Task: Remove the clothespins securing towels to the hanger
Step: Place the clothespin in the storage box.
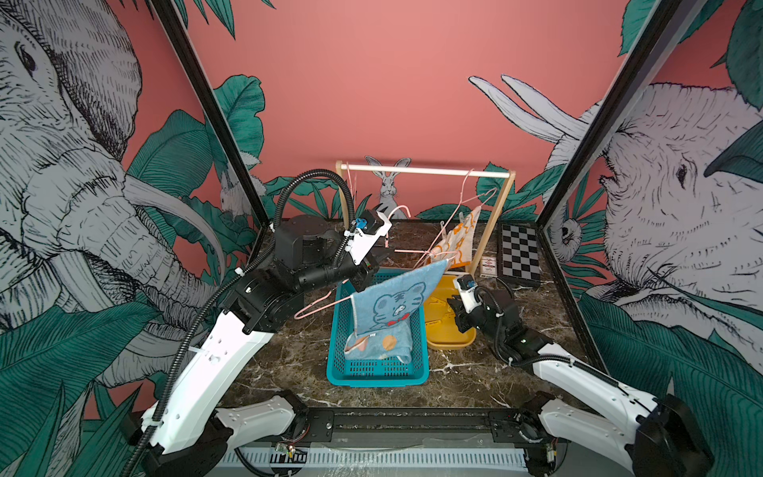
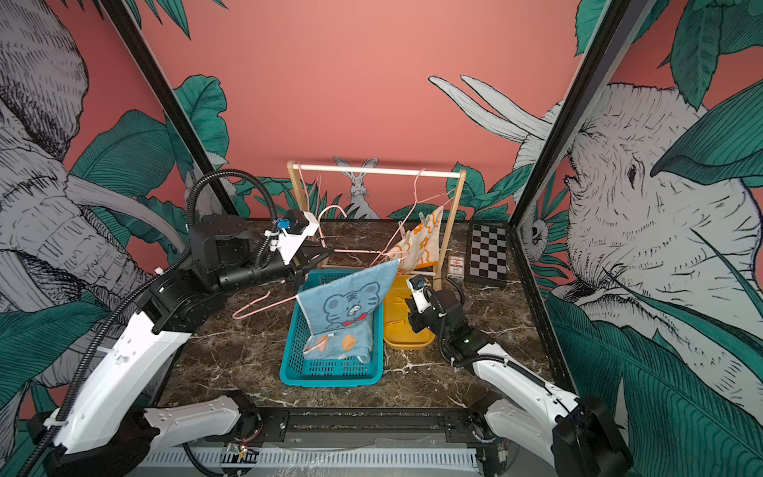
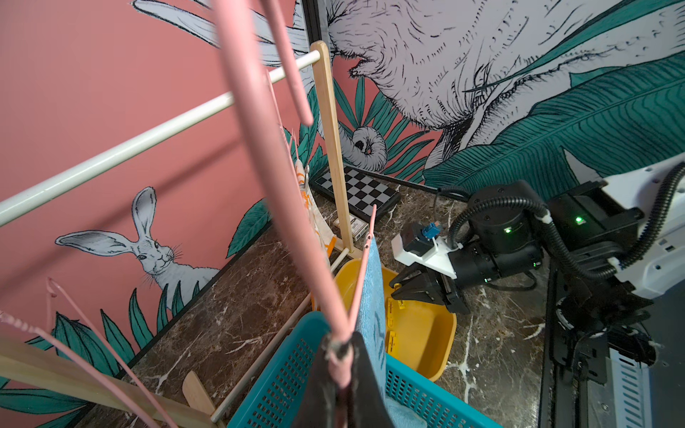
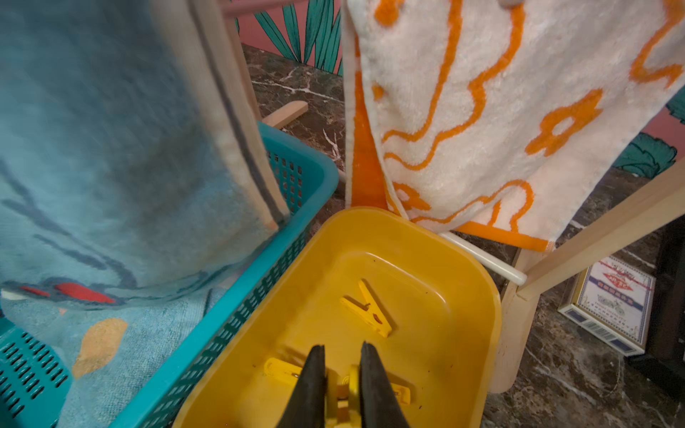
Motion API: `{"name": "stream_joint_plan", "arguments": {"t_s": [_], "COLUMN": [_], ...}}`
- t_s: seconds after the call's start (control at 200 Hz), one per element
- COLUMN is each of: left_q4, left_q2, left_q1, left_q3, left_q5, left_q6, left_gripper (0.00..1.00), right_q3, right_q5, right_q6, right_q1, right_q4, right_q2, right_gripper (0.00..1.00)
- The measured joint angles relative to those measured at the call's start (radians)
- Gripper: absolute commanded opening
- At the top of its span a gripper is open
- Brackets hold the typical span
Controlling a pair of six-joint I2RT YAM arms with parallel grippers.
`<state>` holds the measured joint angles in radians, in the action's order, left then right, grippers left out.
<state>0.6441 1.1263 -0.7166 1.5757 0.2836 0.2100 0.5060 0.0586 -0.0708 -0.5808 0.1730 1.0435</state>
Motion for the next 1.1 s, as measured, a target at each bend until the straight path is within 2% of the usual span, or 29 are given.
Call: {"name": "stream_joint_plan", "arguments": {"t_s": [0.68,1.1], "left_q4": [0.0,0.0], "left_q2": [0.0,0.0], "left_q1": [0.0,0.0], "left_q3": [0.0,0.0], "left_q5": [0.003,0.003], "left_q6": [0.0,0.0], "left_gripper": [0.0,0.0], "right_q3": [-0.011,-0.008], "right_q5": [0.01,0.036], "right_q6": [-0.084,-0.101], "right_q1": [0.026,0.027], "right_q4": [0.101,0.106], "right_q2": [0.236,0.289], "right_gripper": [0.2,0.37]}}
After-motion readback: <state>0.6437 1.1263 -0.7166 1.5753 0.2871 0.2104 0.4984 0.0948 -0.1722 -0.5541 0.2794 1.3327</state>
